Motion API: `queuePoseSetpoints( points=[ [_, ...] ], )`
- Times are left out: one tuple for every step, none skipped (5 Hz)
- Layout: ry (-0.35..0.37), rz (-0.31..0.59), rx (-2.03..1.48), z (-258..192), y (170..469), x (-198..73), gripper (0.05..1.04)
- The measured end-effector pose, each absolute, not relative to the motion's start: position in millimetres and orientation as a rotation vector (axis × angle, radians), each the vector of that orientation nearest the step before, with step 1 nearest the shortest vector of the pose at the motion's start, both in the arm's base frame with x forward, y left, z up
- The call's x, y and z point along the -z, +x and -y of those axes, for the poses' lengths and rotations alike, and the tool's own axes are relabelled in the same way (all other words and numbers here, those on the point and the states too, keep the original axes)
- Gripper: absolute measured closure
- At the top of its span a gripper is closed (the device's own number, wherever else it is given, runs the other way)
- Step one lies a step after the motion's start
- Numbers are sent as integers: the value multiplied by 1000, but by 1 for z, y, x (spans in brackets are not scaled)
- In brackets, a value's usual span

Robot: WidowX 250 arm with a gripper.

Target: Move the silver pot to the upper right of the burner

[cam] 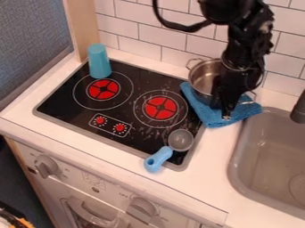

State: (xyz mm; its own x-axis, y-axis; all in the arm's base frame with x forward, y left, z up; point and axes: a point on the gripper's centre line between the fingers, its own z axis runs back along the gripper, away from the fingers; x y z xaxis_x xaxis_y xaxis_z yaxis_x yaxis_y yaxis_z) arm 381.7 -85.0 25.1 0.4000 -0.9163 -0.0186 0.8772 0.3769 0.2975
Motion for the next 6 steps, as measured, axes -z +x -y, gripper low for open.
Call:
queuePoseSetpoints(
  points=[
    [286, 151, 1132, 85, 385, -28, 794],
    [283, 163, 1118, 86, 385, -26, 509],
    [274, 165, 1108, 86, 381, -29, 207],
    [264, 201, 1069, 76, 380, -48, 70],
    [212, 240, 984, 62, 374, -77, 75],
    [169, 291, 938, 53, 367, -110, 81]
  ],
)
